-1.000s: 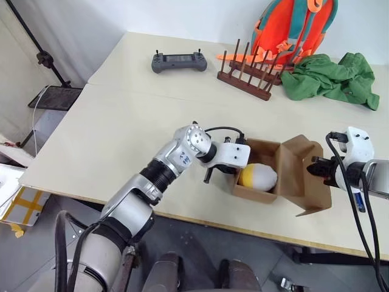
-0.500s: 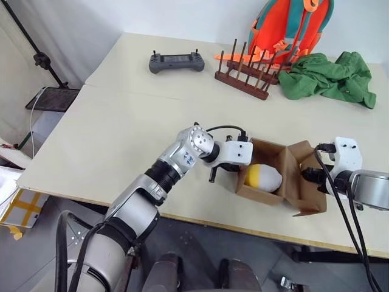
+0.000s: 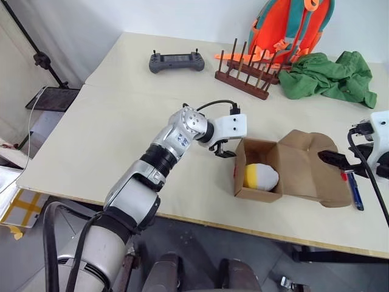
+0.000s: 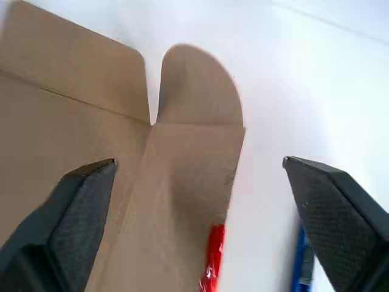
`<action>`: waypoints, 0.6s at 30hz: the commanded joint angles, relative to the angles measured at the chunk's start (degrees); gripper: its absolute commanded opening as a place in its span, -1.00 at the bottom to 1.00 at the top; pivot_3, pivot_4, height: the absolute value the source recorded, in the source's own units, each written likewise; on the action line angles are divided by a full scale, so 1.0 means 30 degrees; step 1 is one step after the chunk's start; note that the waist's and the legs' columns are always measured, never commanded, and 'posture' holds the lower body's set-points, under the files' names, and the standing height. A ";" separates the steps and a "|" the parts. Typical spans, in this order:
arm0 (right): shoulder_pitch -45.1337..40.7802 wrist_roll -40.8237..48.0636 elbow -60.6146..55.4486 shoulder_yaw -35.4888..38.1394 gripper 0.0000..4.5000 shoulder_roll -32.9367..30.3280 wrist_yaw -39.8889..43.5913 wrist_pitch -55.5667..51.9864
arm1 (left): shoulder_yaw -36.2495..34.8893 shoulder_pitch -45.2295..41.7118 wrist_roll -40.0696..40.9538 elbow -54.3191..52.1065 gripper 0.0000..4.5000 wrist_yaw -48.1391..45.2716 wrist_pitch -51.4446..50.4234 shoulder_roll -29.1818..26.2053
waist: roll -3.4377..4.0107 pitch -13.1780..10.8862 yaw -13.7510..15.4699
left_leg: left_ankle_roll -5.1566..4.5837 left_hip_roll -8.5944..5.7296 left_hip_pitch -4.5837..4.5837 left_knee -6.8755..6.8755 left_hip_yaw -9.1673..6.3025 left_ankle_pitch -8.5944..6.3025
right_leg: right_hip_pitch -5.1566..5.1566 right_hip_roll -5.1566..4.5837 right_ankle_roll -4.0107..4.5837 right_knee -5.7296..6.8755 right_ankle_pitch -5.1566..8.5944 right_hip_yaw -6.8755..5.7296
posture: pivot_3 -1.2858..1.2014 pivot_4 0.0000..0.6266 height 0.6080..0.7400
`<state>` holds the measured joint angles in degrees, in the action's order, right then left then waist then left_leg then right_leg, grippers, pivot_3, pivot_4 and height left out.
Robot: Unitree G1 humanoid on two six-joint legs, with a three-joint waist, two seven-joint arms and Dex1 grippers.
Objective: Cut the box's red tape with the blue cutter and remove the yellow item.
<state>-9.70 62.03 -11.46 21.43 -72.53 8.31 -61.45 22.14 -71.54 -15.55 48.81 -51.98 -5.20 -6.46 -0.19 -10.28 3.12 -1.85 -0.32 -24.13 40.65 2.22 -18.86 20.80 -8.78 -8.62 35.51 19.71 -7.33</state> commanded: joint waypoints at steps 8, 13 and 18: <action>0.4754 -0.4473 -0.5037 0.8207 1.00 0.0303 0.7743 0.1029 | -0.1126 -0.1135 0.2714 -0.3185 0.99 -0.2576 0.0767 0.1280 | -0.0004 -0.0003 0.0093 | 0.0000 -0.0004 -0.0004 -0.0015 -0.0007 0.0000 | 0.0006 0.0000 -0.0002 0.0005 0.0000 -0.0007 | 0.03 -0.52 1.00; 0.6990 -0.4052 -0.9170 1.2568 1.00 0.2570 1.0426 0.0645 | 0.0915 0.0258 0.3889 -0.7224 0.99 -0.6965 -0.0687 0.1545 | 0.0001 0.0000 0.0109 | 0.0002 -0.0007 0.0025 -0.0044 -0.0007 0.0000 | -0.0004 0.0003 -0.0002 0.0007 0.0000 0.0004 | 0.03 -0.52 1.00; 0.8118 -0.4284 -1.1400 1.3323 1.00 0.4180 0.9744 -0.0111 | 0.2999 0.0427 0.2829 -0.6711 0.99 -0.7812 -0.0427 0.2031 | -0.0015 -0.0009 0.0025 | 0.0002 -0.0001 0.0184 -0.0046 -0.0010 0.0005 | -0.0105 0.0005 -0.0002 0.0010 0.0000 0.0122 | 0.03 -0.52 1.00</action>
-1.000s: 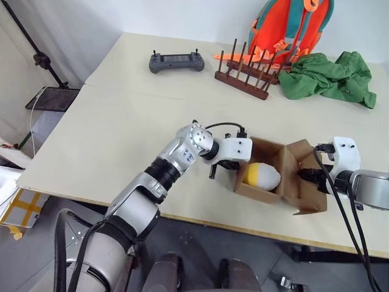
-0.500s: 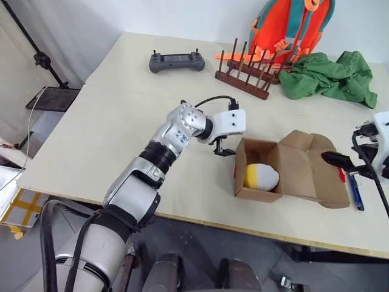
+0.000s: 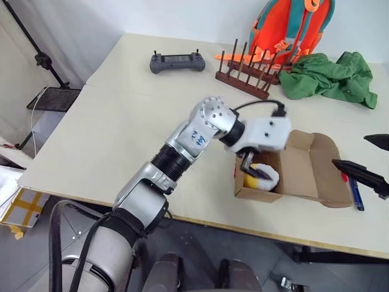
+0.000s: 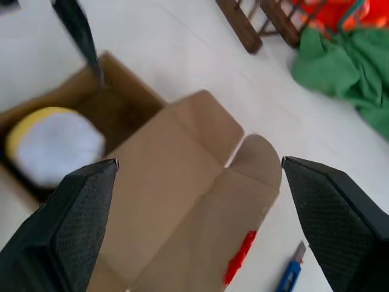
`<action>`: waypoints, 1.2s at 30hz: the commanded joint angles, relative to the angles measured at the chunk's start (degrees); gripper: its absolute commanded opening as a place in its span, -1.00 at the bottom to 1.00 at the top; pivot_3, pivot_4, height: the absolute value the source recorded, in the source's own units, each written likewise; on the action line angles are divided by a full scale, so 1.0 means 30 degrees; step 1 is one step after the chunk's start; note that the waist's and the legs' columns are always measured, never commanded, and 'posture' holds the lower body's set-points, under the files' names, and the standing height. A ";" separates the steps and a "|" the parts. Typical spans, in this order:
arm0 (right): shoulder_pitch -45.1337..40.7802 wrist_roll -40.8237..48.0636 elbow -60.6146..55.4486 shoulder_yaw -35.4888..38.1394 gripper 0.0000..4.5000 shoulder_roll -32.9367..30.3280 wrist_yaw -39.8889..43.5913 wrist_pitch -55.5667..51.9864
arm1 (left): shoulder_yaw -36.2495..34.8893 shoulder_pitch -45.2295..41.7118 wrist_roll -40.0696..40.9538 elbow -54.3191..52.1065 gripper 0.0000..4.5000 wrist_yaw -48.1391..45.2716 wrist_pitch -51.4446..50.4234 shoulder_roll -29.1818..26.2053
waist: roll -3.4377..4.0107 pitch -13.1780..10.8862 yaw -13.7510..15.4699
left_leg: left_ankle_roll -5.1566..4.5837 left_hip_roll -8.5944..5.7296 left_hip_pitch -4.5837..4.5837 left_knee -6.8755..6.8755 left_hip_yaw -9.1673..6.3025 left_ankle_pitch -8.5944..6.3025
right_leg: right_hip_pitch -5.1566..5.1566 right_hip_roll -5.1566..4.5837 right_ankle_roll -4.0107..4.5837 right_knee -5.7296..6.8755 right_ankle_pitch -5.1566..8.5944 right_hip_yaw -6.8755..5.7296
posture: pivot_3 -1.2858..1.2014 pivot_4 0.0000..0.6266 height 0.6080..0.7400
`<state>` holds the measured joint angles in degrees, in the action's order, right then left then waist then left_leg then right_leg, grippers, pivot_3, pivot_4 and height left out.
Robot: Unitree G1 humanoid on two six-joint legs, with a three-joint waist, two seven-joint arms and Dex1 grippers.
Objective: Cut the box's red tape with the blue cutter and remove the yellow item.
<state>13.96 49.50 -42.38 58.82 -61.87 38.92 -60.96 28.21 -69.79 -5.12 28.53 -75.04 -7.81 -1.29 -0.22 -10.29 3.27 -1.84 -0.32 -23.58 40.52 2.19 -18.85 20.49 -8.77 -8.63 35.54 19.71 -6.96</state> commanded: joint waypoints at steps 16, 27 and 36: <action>0.2375 0.2002 -0.4887 0.2776 1.00 0.3993 -0.3419 -0.0768 | -0.0368 -0.2676 -0.1273 0.6301 -0.17 0.3136 0.2449 0.3046 | -0.0005 -0.0003 -0.0063 | -0.0010 0.0007 0.0129 -0.0124 0.0041 0.0002 | 0.0012 -0.0001 -0.0001 0.0009 -0.0001 0.0148 | 0.03 -0.52 1.00; 0.2700 0.1988 -0.3685 0.2606 1.00 0.2676 -0.3342 -0.0448 | -0.2482 -0.2506 -0.0305 0.5082 0.09 0.3744 -0.0587 0.2127 | -0.0004 -0.0002 -0.0063 | -0.0013 0.0002 0.0131 -0.0127 0.0058 0.0003 | 0.0018 0.0001 -0.0001 0.0015 -0.0001 0.0164 | 0.03 -0.52 1.00; 0.2012 0.1626 -0.3103 0.1500 1.00 0.1915 -0.3433 -0.0362 | -0.2078 -0.3550 -0.1076 0.8465 0.99 0.5161 0.1675 0.3778 | -0.0009 -0.0005 -0.0034 | -0.0014 -0.0002 0.0123 -0.0131 0.0061 0.0003 | 0.0024 0.0000 -0.0001 0.0008 -0.0001 0.0163 | 0.03 -0.52 1.00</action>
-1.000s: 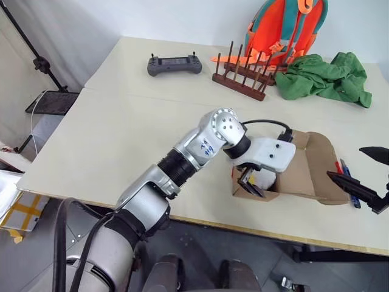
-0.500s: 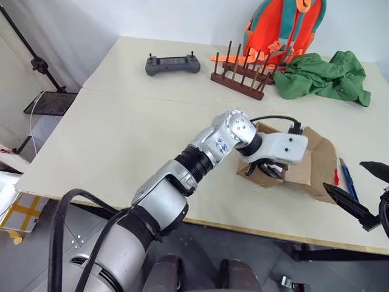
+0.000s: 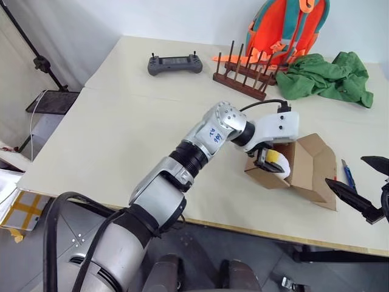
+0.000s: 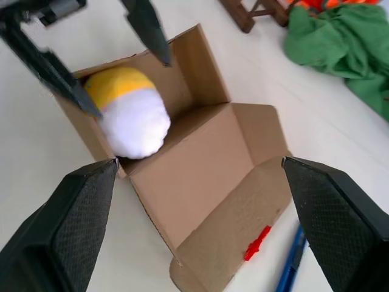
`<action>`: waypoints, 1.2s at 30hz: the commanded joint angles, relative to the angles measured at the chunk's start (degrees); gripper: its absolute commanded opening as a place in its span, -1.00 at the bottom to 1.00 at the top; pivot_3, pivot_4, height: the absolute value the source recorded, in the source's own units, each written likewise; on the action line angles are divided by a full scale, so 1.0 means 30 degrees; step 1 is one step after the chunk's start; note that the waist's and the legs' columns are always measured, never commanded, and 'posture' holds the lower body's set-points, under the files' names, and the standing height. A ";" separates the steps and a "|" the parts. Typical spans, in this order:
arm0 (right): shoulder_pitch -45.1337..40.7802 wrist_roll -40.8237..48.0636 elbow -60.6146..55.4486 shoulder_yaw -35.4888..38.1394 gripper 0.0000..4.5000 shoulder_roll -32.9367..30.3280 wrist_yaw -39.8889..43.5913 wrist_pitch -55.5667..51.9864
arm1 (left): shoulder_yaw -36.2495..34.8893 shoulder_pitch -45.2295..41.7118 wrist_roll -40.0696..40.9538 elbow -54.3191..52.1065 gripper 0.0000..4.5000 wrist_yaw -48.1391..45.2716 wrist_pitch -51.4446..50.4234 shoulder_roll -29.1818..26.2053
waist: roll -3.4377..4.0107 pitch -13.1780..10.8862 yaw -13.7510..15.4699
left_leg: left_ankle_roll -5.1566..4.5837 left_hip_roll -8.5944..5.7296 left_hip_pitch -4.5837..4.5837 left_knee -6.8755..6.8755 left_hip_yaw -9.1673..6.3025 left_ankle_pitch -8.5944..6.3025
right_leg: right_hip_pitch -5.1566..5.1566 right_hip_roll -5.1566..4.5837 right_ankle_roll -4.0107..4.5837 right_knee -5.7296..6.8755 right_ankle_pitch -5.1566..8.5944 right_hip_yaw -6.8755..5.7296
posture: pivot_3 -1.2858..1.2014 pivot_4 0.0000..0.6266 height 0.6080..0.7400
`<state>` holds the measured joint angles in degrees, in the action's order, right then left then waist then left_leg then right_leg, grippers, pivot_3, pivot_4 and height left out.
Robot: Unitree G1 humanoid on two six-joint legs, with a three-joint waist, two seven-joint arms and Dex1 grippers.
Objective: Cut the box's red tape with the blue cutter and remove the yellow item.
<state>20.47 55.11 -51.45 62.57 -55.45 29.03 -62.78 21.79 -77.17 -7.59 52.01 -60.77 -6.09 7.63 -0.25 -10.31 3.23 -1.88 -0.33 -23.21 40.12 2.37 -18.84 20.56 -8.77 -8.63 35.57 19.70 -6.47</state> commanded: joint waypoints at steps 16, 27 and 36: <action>0.0795 0.0235 -0.0933 0.1699 1.00 0.0335 -0.0283 -0.0188 | 0.0839 -0.2387 -0.2207 0.5261 0.99 0.1715 0.0359 0.1562 | -0.0008 -0.0003 -0.0056 | -0.0003 0.0005 0.0010 -0.0006 0.0012 -0.0001 | 0.0005 0.0001 0.0000 0.0005 0.0000 0.0009 | 0.03 -0.52 1.00; 0.0457 0.0193 -0.0653 0.1249 1.00 0.0035 -0.0279 -0.0099 | 0.0998 -0.2515 -0.2745 0.6279 0.99 0.4204 -0.2968 0.1741 | -0.0030 0.0005 -0.0237 | -0.0003 0.0025 0.0054 -0.0011 0.0042 0.0000 | 0.0010 0.0016 0.0000 0.0033 0.0000 0.0065 | 0.03 -0.52 1.00; 0.0399 0.0213 -0.0646 0.1325 1.00 0.0021 -0.0167 -0.0087 | 0.1355 -0.2043 -0.3271 0.6174 0.05 0.3970 -0.2539 0.1564 | -0.0034 0.0003 -0.0115 | -0.0002 0.0020 0.0042 -0.0018 0.0055 0.0000 | 0.0019 0.0014 0.0000 0.0023 0.0000 0.0071 | 0.03 -0.52 1.00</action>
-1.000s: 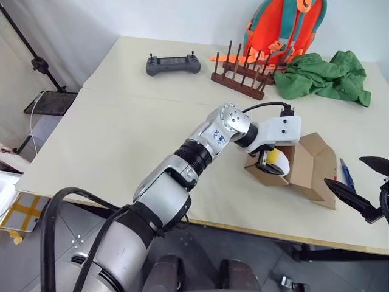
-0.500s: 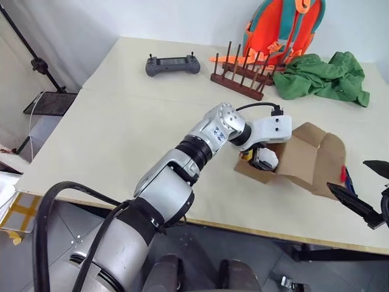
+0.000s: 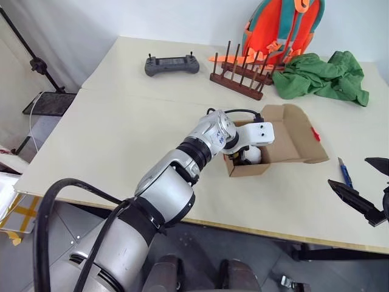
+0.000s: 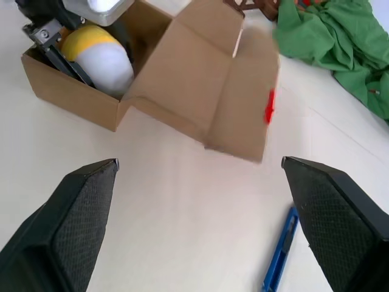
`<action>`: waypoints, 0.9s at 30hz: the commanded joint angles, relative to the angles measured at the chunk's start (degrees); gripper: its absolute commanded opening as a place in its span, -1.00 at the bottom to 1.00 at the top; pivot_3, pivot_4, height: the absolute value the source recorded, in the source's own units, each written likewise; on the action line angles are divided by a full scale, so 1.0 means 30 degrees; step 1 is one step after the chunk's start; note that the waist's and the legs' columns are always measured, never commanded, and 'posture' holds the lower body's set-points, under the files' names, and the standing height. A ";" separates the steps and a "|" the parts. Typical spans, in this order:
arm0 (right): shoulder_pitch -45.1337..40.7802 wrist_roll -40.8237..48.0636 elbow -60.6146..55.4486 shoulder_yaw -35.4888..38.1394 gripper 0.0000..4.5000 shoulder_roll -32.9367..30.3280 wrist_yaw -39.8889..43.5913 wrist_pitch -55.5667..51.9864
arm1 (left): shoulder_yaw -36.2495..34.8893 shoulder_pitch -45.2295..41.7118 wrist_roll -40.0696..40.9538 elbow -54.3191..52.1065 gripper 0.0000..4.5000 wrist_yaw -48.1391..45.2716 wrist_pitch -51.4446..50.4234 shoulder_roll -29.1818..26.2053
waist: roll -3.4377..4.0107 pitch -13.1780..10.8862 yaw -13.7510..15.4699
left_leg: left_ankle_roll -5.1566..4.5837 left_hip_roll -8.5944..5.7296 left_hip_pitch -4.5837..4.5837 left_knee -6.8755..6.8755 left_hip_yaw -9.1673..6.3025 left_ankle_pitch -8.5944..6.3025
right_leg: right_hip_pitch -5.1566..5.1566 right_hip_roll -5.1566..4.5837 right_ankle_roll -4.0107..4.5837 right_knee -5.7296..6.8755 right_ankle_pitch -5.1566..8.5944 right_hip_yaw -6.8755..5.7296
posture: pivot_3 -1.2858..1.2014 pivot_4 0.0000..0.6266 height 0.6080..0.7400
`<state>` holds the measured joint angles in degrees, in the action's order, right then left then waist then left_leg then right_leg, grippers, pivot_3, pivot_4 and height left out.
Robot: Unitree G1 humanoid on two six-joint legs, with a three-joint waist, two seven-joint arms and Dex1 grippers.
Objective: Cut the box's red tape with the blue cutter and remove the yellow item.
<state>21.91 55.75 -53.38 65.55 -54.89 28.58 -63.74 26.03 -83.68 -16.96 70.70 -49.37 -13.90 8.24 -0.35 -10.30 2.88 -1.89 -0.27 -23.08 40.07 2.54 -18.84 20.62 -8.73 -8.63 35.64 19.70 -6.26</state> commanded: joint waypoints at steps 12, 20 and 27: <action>0.0074 -0.0284 0.0065 -0.0272 1.00 0.1845 0.1734 0.3929 | -0.3929 -0.0828 0.2831 -0.2213 -0.84 -0.0061 0.0843 0.0170 | -0.0003 -0.0002 0.0076 | 0.0001 -0.0015 -0.0035 -0.0001 0.0000 0.0000 | 0.0027 -0.0007 -0.0003 0.0001 -0.0001 -0.0006 | 0.03 -0.52 1.00; 0.0302 -0.2439 0.1927 -0.2604 1.00 0.2277 0.4028 0.7571 | -0.6804 -0.0838 0.5285 -0.4952 -0.85 0.0947 0.0610 -0.0656 | -0.0002 -0.0002 0.0006 | 0.0001 -0.0017 -0.0019 -0.0001 0.0025 0.0001 | 0.0023 -0.0002 -0.0007 0.0003 -0.0002 0.0001 | 0.03 -0.52 1.00; -0.1728 -0.3491 0.4344 -0.4688 1.00 0.0646 0.4922 0.8693 | -0.8147 -0.0391 0.5346 -0.7504 -0.85 0.4643 -0.0173 -0.2609 | 0.0001 0.0000 -0.0083 | 0.0005 -0.0008 -0.0011 -0.0004 0.0029 0.0003 | 0.0025 0.0002 -0.0007 0.0011 -0.0003 0.0008 | 0.03 -0.52 1.00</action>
<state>17.65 45.81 -41.47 51.75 -51.96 42.48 -39.32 2.10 -84.41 0.80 51.13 -39.41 -13.84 3.62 -0.35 -10.30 2.63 -1.87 -0.30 -23.07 40.06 2.63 -18.83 20.68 -8.71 -8.65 35.68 19.70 -6.23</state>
